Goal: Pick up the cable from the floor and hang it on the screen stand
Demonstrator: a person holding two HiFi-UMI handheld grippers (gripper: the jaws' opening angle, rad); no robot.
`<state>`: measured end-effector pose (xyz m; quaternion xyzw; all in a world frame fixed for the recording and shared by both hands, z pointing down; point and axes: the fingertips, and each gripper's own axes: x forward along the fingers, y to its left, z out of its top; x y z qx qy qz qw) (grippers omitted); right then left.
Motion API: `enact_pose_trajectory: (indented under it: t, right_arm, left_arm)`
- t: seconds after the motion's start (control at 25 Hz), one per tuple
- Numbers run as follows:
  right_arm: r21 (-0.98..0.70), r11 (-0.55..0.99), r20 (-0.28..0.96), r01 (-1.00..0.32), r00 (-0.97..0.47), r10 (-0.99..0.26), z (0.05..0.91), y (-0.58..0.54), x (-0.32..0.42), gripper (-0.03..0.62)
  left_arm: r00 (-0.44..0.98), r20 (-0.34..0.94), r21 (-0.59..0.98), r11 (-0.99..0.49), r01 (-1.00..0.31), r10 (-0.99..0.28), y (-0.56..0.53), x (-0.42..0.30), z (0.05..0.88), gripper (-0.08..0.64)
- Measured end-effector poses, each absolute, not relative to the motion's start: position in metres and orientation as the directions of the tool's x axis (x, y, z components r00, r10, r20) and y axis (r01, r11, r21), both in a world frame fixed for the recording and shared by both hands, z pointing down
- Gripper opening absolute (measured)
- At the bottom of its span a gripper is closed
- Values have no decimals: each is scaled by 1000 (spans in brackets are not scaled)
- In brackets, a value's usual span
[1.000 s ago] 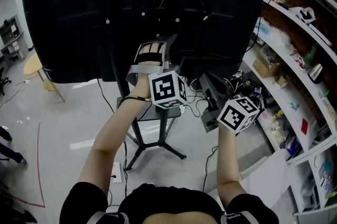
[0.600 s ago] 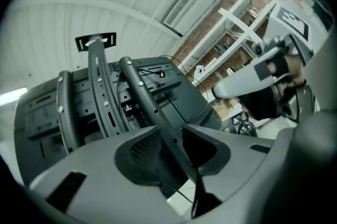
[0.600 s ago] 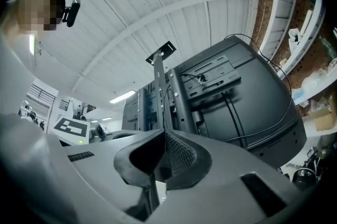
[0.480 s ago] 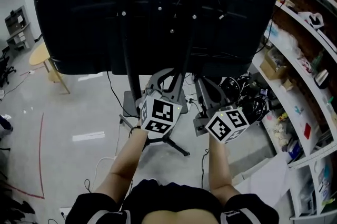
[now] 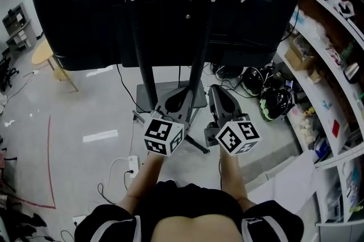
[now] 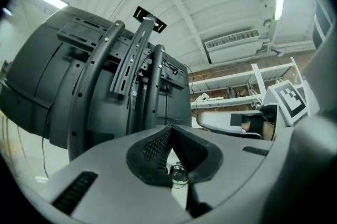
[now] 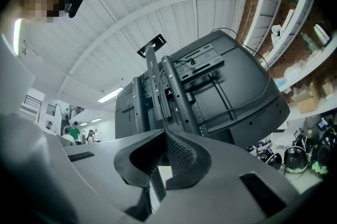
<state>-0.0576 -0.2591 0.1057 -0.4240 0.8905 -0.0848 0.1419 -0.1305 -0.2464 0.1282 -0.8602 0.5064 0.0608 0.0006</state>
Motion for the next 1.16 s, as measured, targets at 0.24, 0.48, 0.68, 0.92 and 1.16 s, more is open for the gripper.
enact_pose_trajectory:
  t: [0.24, 0.48, 0.68, 0.92, 1.16]
  right_arm:
    - [-206, 544, -139, -813, -526, -839, 117, -254, -44, 23]
    - [-171, 519, -154, -838, -498, -854, 108, -254, -29, 23]
    - [-187, 517, -148, -835, -497, -855, 111, -253, -27, 23]
    - [-183, 529, -141, -829, -510, -849, 110, -253, -29, 23]
    - [-197, 543, -116, -816, -531, -840, 118, -251, -34, 23]
  left_arm:
    - [499, -59, 88, -502, -860, -865, -239, -130, 142, 8]
    - [507, -68, 76, -511, -856, -859, -239, -126, 139, 8]
    - [492, -52, 50, -495, -868, -869, -240, -128, 141, 8]
    - [492, -39, 75, -494, -866, -870, -235, -129, 145, 8]
    - [488, -32, 111, -488, -866, -872, -227, -132, 148, 8]
